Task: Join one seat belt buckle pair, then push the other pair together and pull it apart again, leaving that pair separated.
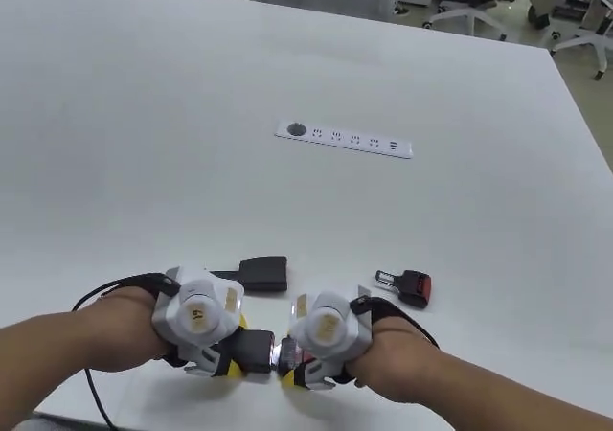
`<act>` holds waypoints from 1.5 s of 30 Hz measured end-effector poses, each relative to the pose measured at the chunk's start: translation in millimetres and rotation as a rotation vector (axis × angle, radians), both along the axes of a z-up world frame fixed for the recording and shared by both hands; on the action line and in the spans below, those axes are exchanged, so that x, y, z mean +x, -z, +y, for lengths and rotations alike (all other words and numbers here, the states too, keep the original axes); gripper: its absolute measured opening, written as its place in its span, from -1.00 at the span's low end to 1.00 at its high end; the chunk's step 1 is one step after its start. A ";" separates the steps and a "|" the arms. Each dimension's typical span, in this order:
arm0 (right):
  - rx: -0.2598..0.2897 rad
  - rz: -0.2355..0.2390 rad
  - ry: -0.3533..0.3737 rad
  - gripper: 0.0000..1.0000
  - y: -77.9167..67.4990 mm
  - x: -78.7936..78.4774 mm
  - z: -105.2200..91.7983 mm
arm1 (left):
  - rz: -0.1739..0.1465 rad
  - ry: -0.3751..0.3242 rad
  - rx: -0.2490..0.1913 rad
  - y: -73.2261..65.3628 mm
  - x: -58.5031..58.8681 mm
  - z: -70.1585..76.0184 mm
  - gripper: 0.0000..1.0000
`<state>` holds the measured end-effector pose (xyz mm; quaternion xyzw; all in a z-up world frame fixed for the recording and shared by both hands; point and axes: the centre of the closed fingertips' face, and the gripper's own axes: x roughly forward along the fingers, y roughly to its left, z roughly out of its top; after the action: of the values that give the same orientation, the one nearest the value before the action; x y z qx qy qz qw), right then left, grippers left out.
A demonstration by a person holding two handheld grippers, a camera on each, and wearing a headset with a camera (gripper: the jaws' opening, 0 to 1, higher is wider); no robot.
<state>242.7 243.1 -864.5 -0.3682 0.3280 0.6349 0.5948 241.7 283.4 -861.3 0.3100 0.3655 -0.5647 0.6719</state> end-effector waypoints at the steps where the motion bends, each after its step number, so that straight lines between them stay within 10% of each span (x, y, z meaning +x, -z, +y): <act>1: 0.008 0.004 -0.006 -0.20 0.2 -0.4 -0.7 | 0.000 -0.004 -0.002 0.0 0.1 0.1 -0.30; 17: 0.150 0.009 0.097 -0.11 -37.6 8.8 -8.9 | -0.059 -0.027 0.006 -31.0 2.1 19.7 -0.28; 28: 0.205 -0.027 0.130 -0.11 -66.8 27.9 -38.3 | -0.174 -0.066 -0.059 -81.7 44.8 21.4 -0.25; 45: 0.104 -0.124 0.264 -0.13 -58.8 113.0 -138.8 | -0.192 -0.110 -0.012 -63.3 95.2 14.6 -0.14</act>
<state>355.7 104.2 -805.7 -0.3291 0.3029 0.5434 0.7105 336.9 298.0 -797.9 0.3383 0.3126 -0.4965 0.7357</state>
